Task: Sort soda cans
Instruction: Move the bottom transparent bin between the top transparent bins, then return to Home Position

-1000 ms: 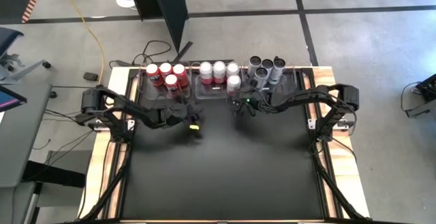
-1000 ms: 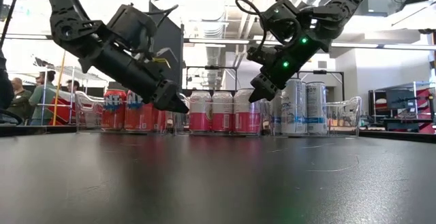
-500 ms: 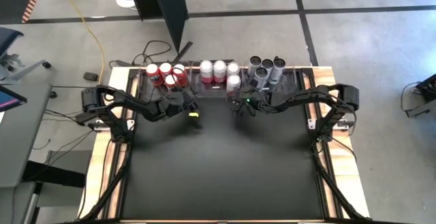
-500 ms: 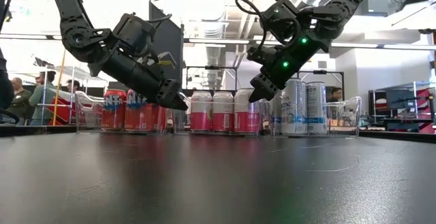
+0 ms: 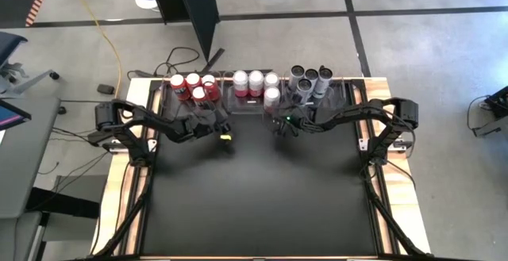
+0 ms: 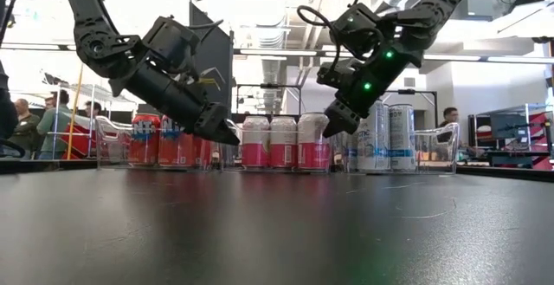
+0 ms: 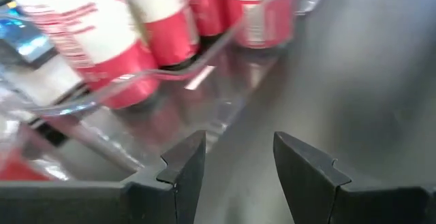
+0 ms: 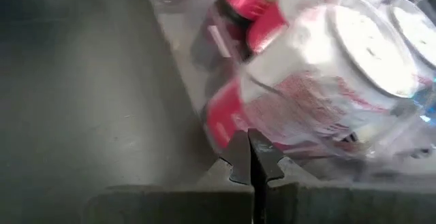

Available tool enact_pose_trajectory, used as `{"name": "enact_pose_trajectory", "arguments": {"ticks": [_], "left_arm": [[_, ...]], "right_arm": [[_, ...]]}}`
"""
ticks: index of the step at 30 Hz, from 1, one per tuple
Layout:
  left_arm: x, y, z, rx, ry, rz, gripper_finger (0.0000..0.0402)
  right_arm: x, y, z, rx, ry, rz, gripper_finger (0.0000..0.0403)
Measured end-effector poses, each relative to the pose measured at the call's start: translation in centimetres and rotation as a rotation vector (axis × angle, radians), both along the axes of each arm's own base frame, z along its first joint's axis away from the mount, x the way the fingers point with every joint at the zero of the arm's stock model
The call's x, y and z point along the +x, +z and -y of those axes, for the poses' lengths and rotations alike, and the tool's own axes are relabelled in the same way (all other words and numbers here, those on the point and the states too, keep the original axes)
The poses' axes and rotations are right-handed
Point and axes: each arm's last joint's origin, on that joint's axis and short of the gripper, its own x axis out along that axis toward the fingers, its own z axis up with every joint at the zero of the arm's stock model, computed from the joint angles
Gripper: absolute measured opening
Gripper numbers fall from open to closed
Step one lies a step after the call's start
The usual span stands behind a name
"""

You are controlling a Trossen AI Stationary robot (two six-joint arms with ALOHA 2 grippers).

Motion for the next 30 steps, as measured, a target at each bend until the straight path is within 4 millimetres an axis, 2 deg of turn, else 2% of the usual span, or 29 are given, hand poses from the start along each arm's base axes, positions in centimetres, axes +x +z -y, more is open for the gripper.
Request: {"name": "enact_pose_trajectory", "arguments": {"ticks": [6,13,17,21,25,30], "left_arm": [[0.3,-0.1,1.1,-0.006,-0.043,-0.014,0.0169],[0.4,-0.1,1.3,0.012,-0.065,-0.027,0.0169],[0.3,-0.3,1.4,-0.005,-0.063,-0.039,0.0169],[0.1,-0.8,1.7,-0.029,-0.069,-0.091,0.0169],[-0.4,-1.3,1.9,-0.082,-0.045,-0.148,0.0169],[-1.1,0.2,2.2,-0.086,-0.044,-0.158,0.0169]], "right_arm": [[-0.2,0.2,0.8,-0.018,-0.056,0.026,0.0],[-0.4,0.2,1.4,-0.017,-0.072,0.031,0.0],[-0.5,0.0,0.4,-0.006,-0.04,-0.032,0.0],[-1.1,-0.7,-1.0,0.03,0.002,-0.17,0.0],[-1.9,-1.3,-2.0,0.098,-0.016,-0.24,0.0],[-2.1,-1.6,-2.3,0.154,-0.024,-0.248,0.0]]}}
